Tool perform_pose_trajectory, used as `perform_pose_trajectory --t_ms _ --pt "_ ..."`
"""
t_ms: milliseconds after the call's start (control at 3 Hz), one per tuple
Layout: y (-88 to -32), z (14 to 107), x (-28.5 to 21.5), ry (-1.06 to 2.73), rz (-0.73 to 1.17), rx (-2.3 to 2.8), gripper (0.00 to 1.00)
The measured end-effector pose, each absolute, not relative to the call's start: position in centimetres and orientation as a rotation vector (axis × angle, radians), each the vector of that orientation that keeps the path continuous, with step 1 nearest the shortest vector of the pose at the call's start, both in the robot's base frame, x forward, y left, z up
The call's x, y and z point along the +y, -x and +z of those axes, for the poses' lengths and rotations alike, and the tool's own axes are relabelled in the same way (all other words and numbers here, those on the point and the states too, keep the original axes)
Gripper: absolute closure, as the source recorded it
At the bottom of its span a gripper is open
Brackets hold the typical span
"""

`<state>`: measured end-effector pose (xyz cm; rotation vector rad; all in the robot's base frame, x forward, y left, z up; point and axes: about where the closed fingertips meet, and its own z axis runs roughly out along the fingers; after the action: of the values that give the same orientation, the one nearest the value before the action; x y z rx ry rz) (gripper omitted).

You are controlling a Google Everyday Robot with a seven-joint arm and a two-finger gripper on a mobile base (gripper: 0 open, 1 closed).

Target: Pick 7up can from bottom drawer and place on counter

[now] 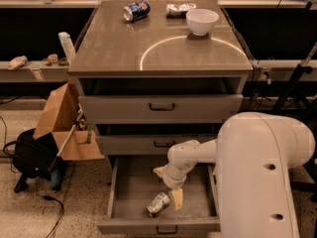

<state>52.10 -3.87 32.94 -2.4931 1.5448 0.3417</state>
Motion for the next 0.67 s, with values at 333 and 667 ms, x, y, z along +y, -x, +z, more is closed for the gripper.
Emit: perform_pose_trajectory --t_ms 333,667 --pt "-52.41 32.01 -3.15 2.482 0.323 1.553 0.0" --pt "-52.95 31.02 -2.52 2.472 0.322 1.562 0.0"
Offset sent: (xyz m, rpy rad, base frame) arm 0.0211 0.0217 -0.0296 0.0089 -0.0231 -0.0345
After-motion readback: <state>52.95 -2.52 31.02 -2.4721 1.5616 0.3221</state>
